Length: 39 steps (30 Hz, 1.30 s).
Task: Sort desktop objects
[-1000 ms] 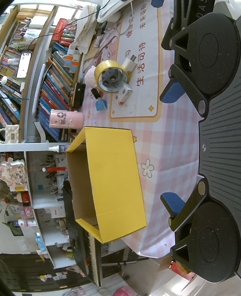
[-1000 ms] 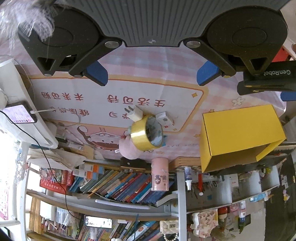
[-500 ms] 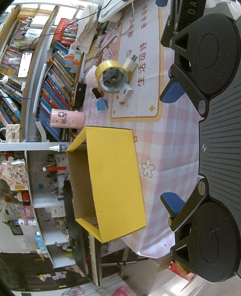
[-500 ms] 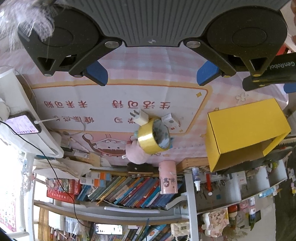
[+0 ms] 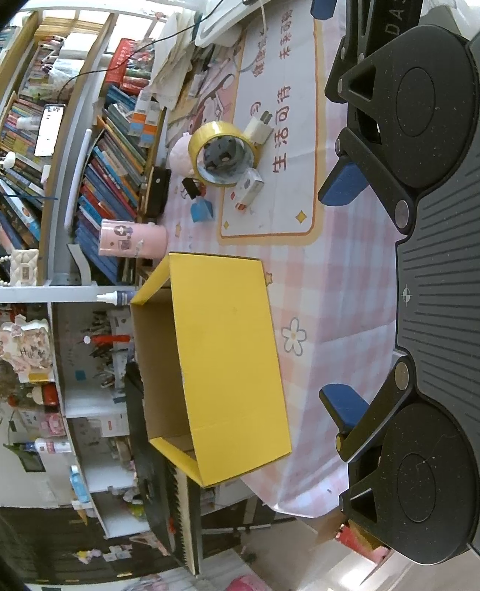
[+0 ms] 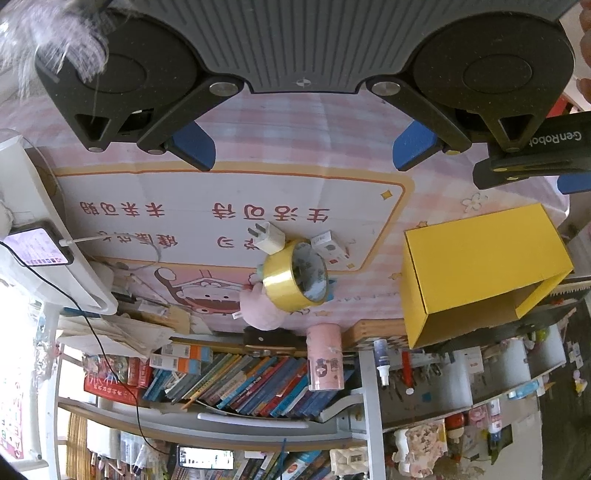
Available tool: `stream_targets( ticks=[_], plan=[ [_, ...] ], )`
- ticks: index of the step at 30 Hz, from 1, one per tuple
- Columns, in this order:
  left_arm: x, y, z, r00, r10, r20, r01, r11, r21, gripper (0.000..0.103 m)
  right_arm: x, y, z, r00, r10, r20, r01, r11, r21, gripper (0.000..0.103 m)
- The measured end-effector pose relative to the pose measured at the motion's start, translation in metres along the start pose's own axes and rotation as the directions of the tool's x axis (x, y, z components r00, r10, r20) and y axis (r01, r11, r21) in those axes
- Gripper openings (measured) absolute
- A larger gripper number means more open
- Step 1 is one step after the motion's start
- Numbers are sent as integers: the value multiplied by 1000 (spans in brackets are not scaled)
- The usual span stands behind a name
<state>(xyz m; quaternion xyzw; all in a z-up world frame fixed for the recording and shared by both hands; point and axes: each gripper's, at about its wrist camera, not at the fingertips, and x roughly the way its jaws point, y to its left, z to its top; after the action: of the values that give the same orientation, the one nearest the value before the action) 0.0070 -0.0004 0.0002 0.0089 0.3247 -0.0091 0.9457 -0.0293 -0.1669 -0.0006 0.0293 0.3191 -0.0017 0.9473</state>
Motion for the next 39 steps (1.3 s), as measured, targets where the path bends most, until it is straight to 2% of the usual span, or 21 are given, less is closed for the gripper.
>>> stream_targets(
  ticks=[24, 39],
  plan=[
    [1, 3, 1, 1000, 12, -4, -12, 1000, 20, 103, 3, 2, 1, 1000, -11, -14, 11, 1000, -1, 103],
    [9, 2, 3, 1000, -6, -24, 6, 1000, 18, 103, 8, 6, 4, 1000, 3, -17, -3, 1000, -27, 96]
  ],
)
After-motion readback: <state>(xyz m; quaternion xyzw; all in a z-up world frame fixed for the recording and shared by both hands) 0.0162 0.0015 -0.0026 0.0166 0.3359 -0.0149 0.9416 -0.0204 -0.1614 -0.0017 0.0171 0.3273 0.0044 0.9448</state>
